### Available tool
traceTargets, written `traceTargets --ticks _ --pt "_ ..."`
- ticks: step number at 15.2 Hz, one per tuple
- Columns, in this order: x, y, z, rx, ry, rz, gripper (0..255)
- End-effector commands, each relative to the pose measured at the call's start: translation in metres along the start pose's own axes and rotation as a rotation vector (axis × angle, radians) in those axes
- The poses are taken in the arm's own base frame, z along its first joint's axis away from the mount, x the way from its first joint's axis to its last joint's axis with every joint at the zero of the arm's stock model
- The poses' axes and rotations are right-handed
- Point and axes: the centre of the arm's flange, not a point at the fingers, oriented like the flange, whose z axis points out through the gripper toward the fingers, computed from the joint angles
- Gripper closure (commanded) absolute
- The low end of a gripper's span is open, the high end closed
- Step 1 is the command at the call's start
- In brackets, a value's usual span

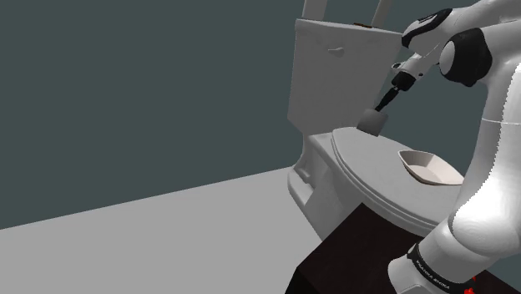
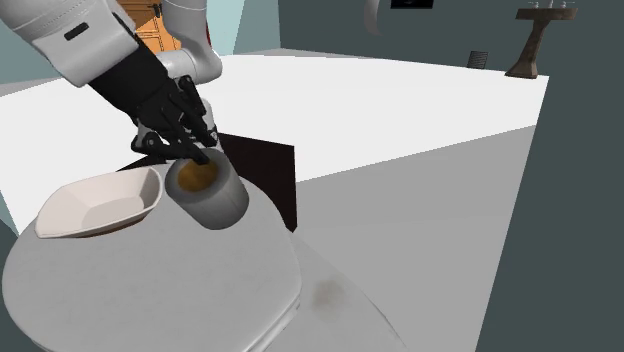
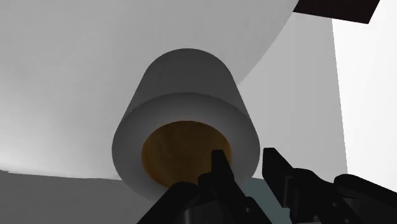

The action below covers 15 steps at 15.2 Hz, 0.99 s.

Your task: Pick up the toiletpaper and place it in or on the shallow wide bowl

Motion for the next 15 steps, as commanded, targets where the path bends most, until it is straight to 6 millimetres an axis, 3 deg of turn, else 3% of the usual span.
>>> traceTargets --ticks 1,15 --pt "-0.027 -0.005 -0.007 0.001 0.0 -0.002 255" --pt "-0.202 -0.046 -0.052 0.001 0.0 -0.002 255"
